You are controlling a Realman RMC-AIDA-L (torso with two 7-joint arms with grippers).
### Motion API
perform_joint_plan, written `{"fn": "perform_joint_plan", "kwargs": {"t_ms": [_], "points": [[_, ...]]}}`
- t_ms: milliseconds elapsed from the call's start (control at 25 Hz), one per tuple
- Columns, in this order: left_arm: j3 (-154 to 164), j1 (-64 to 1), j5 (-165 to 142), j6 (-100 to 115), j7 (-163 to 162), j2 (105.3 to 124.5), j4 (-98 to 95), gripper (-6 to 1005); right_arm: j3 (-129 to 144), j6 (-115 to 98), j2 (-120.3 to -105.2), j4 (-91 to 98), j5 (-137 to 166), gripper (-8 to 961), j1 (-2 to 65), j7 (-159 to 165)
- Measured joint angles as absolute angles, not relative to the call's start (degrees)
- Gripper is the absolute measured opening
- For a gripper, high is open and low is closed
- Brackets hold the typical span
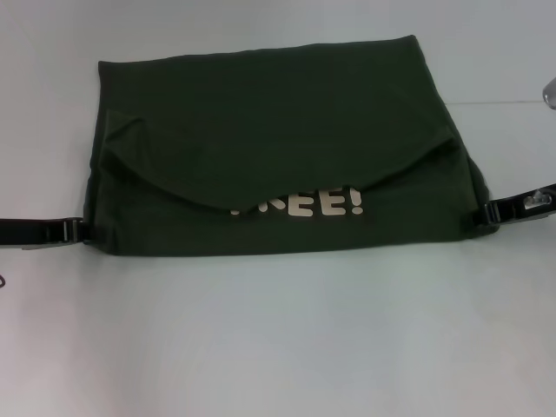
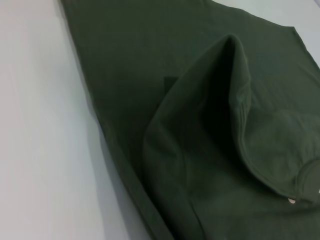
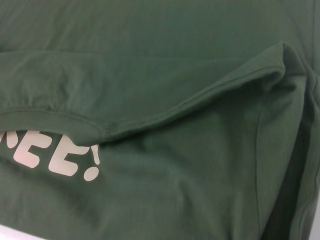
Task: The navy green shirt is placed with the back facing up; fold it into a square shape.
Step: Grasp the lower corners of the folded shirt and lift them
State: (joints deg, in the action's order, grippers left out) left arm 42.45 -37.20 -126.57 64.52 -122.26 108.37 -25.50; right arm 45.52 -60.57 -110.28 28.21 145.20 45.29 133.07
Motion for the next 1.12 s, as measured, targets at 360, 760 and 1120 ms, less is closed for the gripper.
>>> {"fn": "perform_joint_plan", "kwargs": {"t_ms": [360,760,1120], "points": [[42.1,-37.2,-126.6,66.6,-122.4,108.27,-26.4,11,45.4,-62.2,-109.68,29.0,145.0,57,44.8,132.9],[37.7,-36.0,-126.9,81.4,-122.8,105.07,-27.2,12,38.3,-76.5,-109.25,38.1,143.7,58,40.1,128.9],[34.8,-33.1,-129.8,95.7,-122.1,101.42,-29.7,11,30.3,-93.1,-108.19,43.3,139.6,74,33.4,124.3]]}}
